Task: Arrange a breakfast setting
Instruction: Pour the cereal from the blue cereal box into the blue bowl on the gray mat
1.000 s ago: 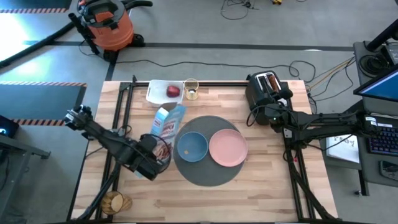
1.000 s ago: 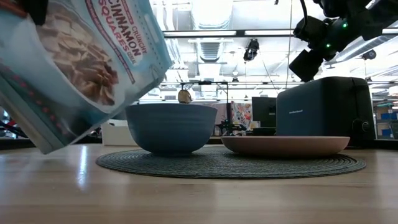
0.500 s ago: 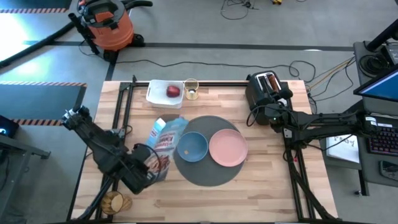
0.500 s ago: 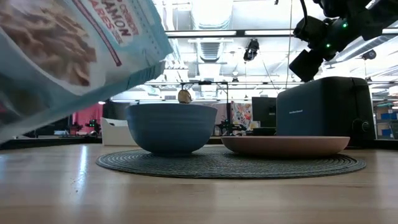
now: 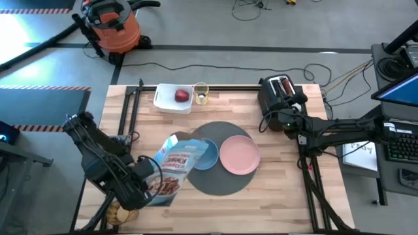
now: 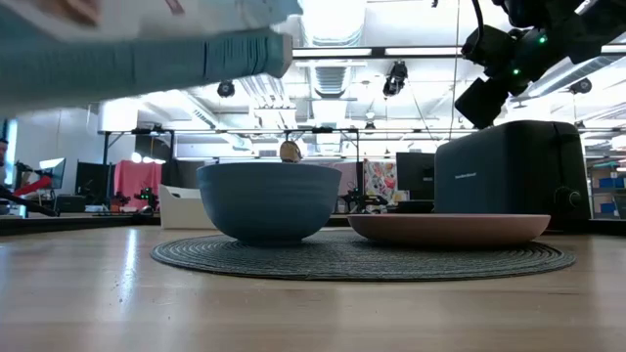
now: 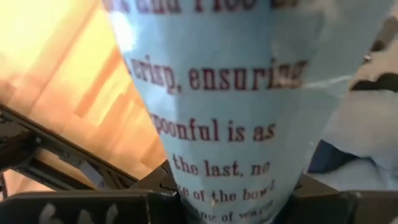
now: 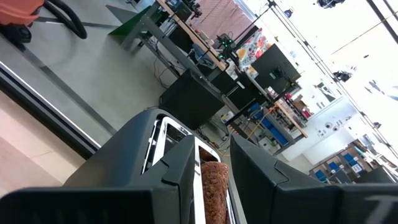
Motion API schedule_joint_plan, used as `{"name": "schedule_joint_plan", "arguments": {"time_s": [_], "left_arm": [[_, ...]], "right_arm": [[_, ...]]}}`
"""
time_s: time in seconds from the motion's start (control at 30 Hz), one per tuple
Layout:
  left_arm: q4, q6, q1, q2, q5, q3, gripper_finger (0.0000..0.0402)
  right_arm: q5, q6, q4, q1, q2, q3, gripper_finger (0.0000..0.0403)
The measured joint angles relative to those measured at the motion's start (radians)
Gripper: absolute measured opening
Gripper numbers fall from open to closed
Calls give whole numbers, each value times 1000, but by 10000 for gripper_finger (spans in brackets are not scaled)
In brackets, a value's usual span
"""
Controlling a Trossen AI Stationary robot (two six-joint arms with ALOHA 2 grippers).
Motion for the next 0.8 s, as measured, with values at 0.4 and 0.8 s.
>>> {"name": "schedule_joint_plan", "arguments": {"time_s": [0.4, 0.8], "left_arm": [[9, 2, 79, 0, 161, 60, 99], [28, 156, 232, 0, 384, 57, 99]], "right_arm": [[0, 0, 0, 0, 0, 0, 93], [0, 0, 0, 0, 0, 0, 93]]}}
